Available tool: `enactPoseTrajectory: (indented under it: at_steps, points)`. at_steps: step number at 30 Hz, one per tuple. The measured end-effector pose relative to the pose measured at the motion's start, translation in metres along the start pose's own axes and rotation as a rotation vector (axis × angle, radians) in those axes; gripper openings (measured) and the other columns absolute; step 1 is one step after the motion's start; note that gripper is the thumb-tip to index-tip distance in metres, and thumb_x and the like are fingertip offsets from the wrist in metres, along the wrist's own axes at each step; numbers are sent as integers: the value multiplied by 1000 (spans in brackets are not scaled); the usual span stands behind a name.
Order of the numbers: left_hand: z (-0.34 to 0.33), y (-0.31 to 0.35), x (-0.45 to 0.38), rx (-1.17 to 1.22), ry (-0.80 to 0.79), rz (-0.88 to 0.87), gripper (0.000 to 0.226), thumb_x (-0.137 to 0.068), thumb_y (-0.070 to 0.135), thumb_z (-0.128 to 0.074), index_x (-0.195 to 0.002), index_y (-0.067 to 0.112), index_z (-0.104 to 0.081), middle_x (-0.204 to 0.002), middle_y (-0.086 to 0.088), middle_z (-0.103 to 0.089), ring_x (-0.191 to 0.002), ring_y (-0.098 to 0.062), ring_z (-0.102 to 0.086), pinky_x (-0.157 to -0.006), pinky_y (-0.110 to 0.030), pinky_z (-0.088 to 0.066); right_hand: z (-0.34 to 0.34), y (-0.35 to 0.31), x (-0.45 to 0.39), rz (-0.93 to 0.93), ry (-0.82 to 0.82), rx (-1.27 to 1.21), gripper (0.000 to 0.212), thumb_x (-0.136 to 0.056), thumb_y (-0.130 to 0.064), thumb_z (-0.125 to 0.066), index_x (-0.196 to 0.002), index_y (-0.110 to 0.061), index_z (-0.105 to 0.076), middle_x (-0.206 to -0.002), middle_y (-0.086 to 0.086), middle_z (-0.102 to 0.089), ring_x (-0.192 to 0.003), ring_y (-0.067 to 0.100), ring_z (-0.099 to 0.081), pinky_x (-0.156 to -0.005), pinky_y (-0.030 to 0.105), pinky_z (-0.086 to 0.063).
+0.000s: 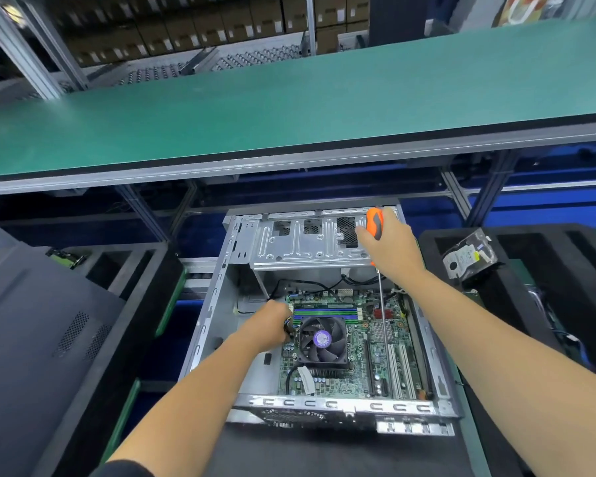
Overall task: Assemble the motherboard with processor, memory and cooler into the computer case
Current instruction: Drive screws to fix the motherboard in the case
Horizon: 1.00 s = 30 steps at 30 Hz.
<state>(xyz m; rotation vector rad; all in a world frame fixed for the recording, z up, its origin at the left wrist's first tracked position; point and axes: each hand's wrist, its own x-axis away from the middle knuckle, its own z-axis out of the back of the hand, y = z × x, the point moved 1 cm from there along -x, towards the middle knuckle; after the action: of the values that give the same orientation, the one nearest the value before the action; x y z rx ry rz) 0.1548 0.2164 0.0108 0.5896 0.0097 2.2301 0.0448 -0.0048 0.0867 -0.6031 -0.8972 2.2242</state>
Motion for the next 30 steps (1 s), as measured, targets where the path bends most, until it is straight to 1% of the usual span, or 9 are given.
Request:
enactPoseTrajectory:
  at_steps: [4,9,11,14,17,20,23,25,30]
  points:
    - [0,-1,-2,12,-4,3,6,-82,4,-66,-86,2,-62,-94,-18,-58,-69,-26,-47,-61,-34,-41,-1,0,1,5,14,1,25,-96,-36,-55,-93,-15,-42,-65,-4,-46,-53,11,-46,-46,27,-29]
    - [-1,-4,-1,80,-3,-21,22,-82,12,-72,-101,7,-65,-99,-11,-57,-80,-21,-48,-69,-27,-41,0,0,2,6,1,-7,24,-96,-37,-54,-99,-16,-43,-67,-6,-47,-55,13,-51,-46,25,-31]
    - [-2,-7,1,153,4,-19,26,-80,14,-74,-104,9,-65,-92,-5,-53,-81,-18,-49,-69,-24,-39,0,0,3,0,8,-9,25,-96,-37,-54,-96,-16,-42,-66,-6,-45,-54,11,-49,-46,24,-29]
    - [-1,-9,4,224,8,-8,23,-77,15,-77,-98,11,-66,-81,2,-53,-77,-16,-52,-67,-24,-41,0,1,3,-6,16,-27,26,-96,-36,-55,-90,-16,-40,-65,-7,-42,-54,11,-47,-47,23,-29]
    - [2,-10,6,259,12,-27,23,-74,12,-79,-93,9,-68,-78,-1,-60,-71,-17,-56,-66,-25,-47,0,2,3,-2,7,-50,25,-96,-36,-56,-93,-17,-41,-65,-7,-44,-56,14,-51,-50,26,-37]
    - [6,-13,9,329,1,-21,24,-72,10,-80,-92,9,-67,-74,-2,-61,-65,-15,-55,-68,-26,-48,-2,3,2,-2,11,-61,25,-96,-37,-56,-98,-19,-39,-65,-9,-43,-55,12,-50,-54,28,-43]
    - [6,-18,9,367,-3,25,20,-74,7,-78,-76,16,-61,-69,-1,-60,-60,-10,-54,-62,-23,-46,-3,4,2,13,36,-57,24,-95,-37,-57,-96,-19,-40,-64,-11,-42,-53,9,-48,-50,24,-36]
    - [5,-18,9,355,1,50,28,-76,7,-77,-66,18,-53,-63,2,-56,-54,-7,-49,-57,-20,-41,-3,5,2,20,46,-55,24,-95,-37,-57,-95,-19,-40,-64,-10,-42,-52,8,-46,-48,23,-33]
    - [5,-15,6,307,9,33,29,-76,7,-75,-62,16,-52,-60,2,-53,-54,-11,-46,-61,-22,-41,-3,5,3,11,46,-48,23,-95,-35,-56,-92,-18,-42,-64,-8,-43,-54,9,-45,-47,26,-31]
